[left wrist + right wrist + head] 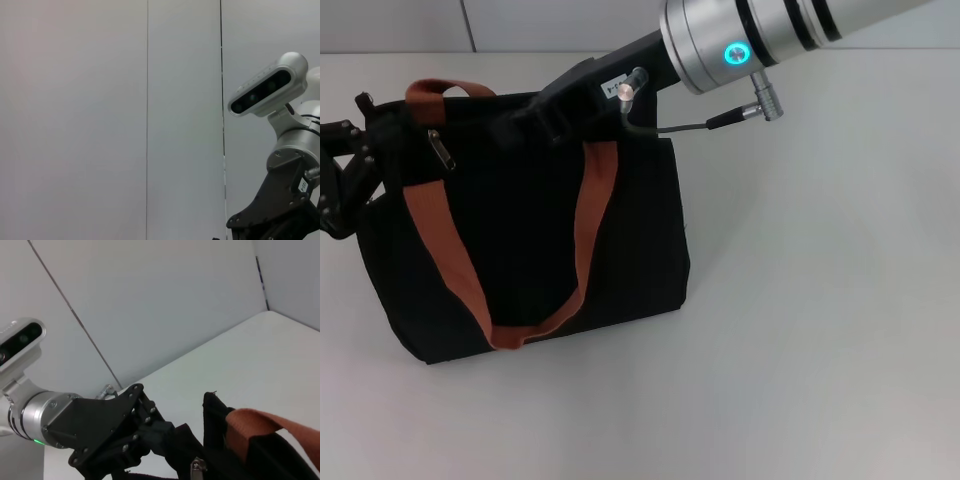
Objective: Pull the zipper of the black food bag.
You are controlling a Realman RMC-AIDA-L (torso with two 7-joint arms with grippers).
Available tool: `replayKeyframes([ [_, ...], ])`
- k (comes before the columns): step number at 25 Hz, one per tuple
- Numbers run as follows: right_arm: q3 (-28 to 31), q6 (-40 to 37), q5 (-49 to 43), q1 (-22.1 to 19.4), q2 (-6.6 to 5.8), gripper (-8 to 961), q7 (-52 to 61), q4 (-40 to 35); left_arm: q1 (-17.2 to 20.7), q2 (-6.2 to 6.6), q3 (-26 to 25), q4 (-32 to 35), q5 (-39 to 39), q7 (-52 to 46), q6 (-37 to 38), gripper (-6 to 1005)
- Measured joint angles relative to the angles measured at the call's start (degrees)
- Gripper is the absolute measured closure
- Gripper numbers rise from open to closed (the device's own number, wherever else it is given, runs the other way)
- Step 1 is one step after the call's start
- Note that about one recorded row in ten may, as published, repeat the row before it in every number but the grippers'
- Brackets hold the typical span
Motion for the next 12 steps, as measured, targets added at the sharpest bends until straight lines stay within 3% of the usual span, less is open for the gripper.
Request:
replayKeyframes([
  [12, -0.5, -0.2, 0.6, 0.9, 0.48, 828, -1.3, 0.3, -0.1, -0.04, 0.0, 0.0, -1.1, -1.0, 0.0, 981],
])
